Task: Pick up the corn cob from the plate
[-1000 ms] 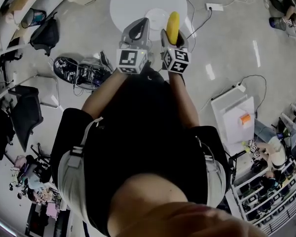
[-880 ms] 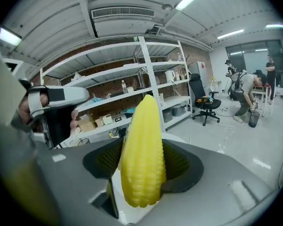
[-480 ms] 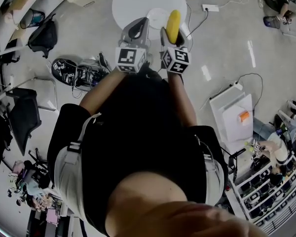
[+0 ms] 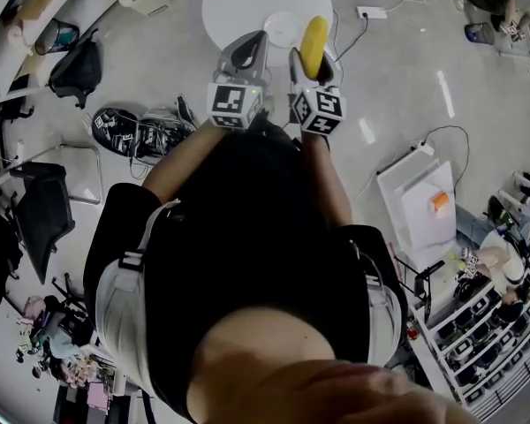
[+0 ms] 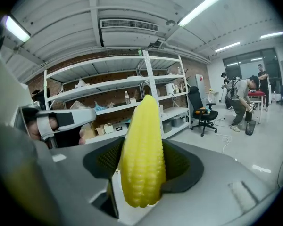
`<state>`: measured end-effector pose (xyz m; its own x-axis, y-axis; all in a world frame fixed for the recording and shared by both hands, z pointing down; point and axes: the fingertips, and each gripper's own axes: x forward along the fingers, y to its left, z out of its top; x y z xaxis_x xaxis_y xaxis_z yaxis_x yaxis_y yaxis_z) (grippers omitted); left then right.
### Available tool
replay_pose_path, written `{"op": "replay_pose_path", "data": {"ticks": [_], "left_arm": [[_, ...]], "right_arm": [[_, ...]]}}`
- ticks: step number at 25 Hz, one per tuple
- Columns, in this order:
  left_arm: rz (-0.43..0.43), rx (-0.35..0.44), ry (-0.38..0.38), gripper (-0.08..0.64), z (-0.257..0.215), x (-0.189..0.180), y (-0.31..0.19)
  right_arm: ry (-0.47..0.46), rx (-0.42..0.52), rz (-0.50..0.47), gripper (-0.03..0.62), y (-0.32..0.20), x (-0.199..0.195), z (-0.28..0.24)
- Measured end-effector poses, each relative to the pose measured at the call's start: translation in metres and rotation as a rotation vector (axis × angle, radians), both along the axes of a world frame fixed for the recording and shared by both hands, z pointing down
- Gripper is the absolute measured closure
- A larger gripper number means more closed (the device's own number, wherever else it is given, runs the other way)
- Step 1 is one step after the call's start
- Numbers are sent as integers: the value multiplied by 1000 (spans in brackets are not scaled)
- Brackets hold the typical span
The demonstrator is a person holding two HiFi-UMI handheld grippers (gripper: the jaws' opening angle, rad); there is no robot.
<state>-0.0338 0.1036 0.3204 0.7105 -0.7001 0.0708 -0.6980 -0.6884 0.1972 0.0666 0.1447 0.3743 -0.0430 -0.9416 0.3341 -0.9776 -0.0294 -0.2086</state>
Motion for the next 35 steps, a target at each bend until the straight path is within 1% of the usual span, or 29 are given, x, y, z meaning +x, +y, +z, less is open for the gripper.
{"op": "replay_pose_path", "data": {"ticks": [10, 18, 26, 35], "left_arm": [[9, 3, 0, 554, -2, -10, 1], [1, 21, 5, 554, -10, -16, -2], [-6, 23, 10, 554, -11, -19, -1], [2, 24, 9, 554, -10, -15, 1]], "right_arm": [[14, 75, -6, 331, 3, -11, -34], [19, 114, -17, 331, 0, -16, -52], [18, 124, -24, 331, 1, -18, -55], [19, 130, -33, 331, 0, -16, -56]]}}
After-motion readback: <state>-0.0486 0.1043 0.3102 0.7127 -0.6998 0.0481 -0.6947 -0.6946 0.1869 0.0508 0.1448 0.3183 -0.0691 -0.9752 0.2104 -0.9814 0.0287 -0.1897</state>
